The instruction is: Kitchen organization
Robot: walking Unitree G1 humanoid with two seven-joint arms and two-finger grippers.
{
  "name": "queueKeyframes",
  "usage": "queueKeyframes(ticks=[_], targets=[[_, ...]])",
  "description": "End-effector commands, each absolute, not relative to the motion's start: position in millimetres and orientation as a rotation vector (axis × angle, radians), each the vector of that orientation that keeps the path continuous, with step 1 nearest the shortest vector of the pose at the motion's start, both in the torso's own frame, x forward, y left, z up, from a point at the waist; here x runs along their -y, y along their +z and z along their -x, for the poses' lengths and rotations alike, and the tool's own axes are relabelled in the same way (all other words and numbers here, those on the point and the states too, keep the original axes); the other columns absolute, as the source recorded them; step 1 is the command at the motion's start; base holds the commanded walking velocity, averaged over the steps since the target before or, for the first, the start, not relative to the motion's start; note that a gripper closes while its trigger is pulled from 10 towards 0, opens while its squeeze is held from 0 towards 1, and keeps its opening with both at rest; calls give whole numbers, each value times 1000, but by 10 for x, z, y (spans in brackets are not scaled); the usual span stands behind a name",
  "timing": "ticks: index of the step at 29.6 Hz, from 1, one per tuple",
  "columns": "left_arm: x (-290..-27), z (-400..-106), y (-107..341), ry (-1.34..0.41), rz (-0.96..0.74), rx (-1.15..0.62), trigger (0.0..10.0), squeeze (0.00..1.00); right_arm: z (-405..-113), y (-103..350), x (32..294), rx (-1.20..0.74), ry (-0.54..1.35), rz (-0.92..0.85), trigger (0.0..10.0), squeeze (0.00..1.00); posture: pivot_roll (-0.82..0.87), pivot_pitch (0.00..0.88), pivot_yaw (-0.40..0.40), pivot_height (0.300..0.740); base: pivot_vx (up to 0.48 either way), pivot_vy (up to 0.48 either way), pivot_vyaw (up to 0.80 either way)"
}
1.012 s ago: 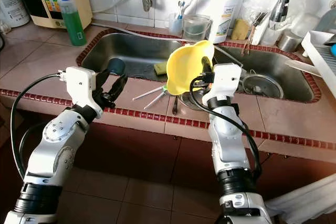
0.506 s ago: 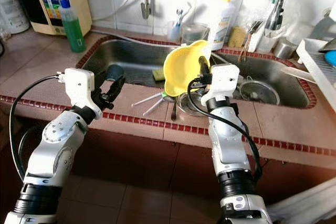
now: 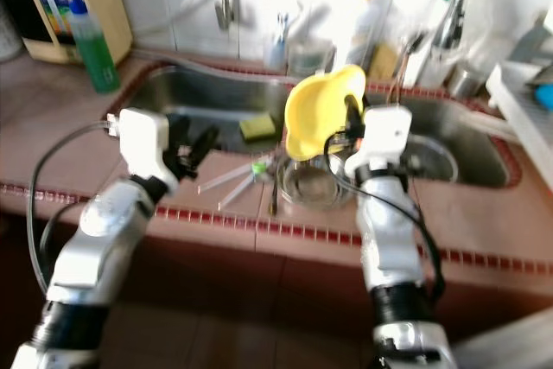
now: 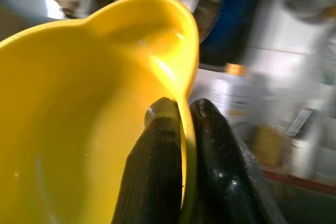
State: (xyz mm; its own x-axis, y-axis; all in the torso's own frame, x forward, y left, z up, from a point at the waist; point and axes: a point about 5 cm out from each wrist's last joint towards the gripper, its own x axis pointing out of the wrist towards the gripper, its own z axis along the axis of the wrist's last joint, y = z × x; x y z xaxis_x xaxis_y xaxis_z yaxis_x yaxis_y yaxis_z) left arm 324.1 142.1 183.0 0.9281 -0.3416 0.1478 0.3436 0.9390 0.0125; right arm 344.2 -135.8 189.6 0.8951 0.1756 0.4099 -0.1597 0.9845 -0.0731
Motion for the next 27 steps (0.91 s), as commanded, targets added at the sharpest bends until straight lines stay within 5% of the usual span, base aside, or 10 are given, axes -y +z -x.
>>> queueKeyframes(ticks=[1,27], targets=[[-1303,-3237,1857,-389,22,157,10000,0,-3444,1984,1476,461,145,57,10000,0,-69,0,-48,740,311,0,0],[-1286,-3249,1868,-406,34,152,10000,0,-3421,1965,1479,459,140,58,10000,0,-75,0,-35,740,381,0,0]])
